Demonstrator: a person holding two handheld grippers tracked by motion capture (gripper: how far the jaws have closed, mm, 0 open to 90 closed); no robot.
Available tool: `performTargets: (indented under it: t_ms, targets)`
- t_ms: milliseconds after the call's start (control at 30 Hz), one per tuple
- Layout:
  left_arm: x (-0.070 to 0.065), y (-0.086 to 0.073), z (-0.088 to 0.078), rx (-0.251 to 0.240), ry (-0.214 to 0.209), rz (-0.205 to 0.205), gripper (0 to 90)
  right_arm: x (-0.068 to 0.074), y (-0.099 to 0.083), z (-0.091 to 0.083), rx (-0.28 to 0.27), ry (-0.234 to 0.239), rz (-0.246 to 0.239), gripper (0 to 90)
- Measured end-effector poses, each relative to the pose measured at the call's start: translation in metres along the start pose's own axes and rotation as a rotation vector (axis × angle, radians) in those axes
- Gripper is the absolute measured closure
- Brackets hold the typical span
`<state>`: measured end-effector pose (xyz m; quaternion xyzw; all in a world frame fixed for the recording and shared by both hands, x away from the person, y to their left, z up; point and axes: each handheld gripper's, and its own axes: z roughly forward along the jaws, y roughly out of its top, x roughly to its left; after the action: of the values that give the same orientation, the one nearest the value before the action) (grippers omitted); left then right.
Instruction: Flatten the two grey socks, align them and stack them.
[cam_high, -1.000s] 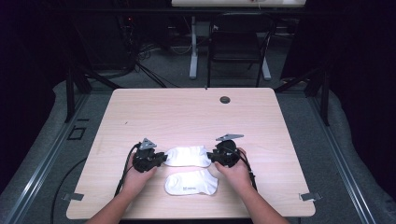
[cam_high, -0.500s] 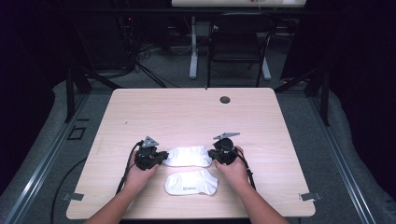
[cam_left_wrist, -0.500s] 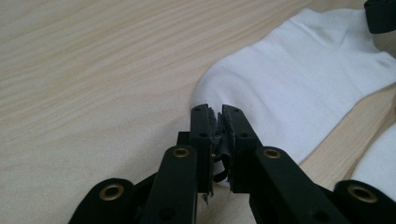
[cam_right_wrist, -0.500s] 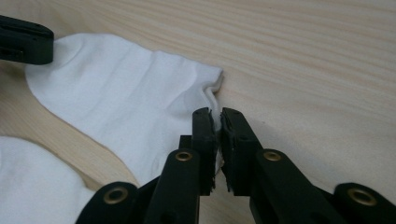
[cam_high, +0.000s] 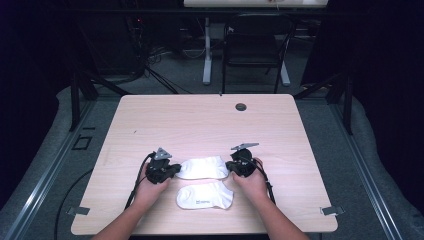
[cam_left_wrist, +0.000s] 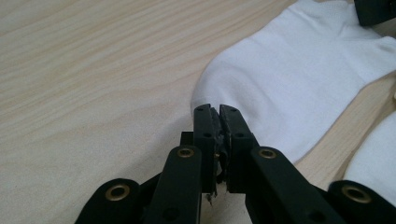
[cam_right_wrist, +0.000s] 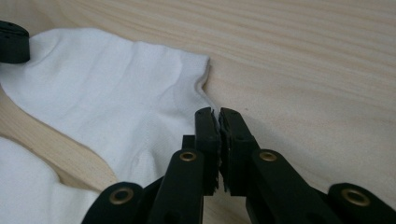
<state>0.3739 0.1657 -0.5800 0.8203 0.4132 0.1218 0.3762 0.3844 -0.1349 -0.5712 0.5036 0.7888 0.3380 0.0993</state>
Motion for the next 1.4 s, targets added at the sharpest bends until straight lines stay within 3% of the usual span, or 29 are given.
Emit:
performTargets:
  t_ms: [400, 533, 633, 867, 1033, 1400]
  targets:
    - [0.0, 0.0, 0.0, -0.009, -0.004, -0.01, 86.3, -0.001, 0.0, -0.004, -0.013, 0.025, 0.005, 86.2]
    - [0.0, 0.0, 0.0, -0.009, -0.004, -0.01, 86.2, -0.001, 0.0, -0.002, -0.01, 0.052, 0.021, 75.1]
    - [0.0, 0.0, 0.0, -0.008, -0.004, -0.011, 86.3, -0.001, -0.002, 0.0, 0.01, 0.055, 0.021, 73.5]
    - [0.0, 0.001, -0.001, -0.006, -0.008, -0.006, 86.5, 0.002, -0.002, 0.0, 0.01, 0.058, 0.004, 85.5]
    - [0.0, 0.002, -0.005, -0.024, -0.02, -0.022, 86.7, 0.004, 0.0, -0.007, -0.013, 0.078, 0.0, 86.2]
    - [-0.003, 0.009, -0.021, -0.063, -0.037, -0.011, 86.7, 0.014, 0.01, -0.026, -0.067, 0.096, -0.033, 86.3]
